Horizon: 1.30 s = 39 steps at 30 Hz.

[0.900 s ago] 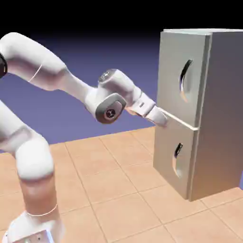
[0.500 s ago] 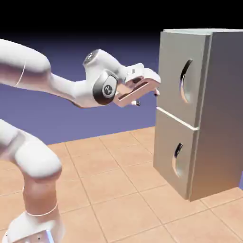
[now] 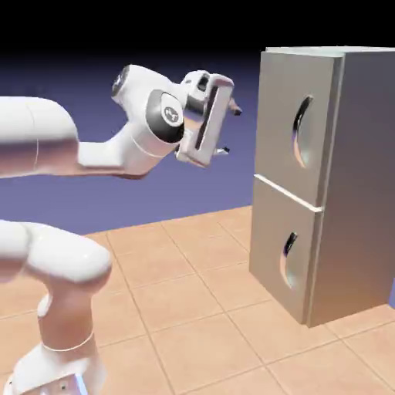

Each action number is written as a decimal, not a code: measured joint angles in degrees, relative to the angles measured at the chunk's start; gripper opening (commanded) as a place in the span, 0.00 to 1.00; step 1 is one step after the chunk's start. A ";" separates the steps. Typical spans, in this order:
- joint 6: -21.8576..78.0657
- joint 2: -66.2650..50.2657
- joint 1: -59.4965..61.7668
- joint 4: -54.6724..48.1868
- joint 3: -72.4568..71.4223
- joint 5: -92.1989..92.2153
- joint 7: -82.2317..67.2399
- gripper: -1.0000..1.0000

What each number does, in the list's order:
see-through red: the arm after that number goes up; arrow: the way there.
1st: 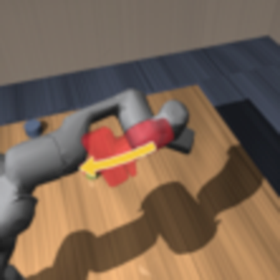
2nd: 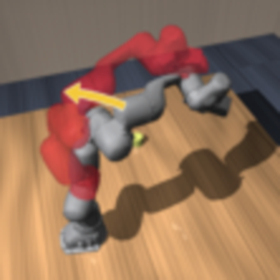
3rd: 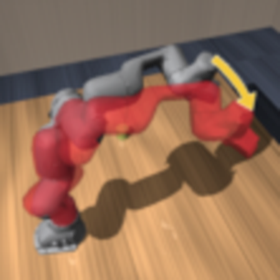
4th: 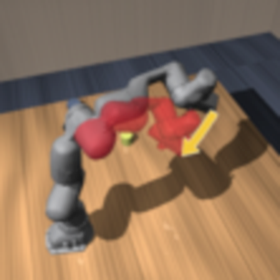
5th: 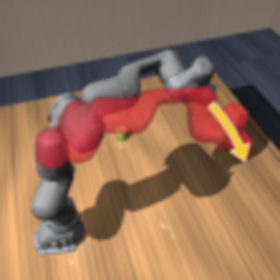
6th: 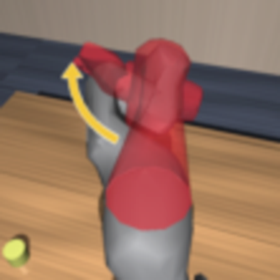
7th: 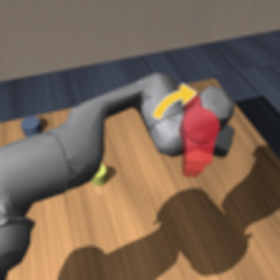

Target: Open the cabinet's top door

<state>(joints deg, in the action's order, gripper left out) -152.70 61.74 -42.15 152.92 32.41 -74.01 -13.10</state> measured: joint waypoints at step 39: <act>29.05 23.70 -43.50 -9.39 29.94 -72.34 -46.57 0.00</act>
<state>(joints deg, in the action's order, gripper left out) -123.65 85.44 -85.66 143.53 62.35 -146.35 -59.67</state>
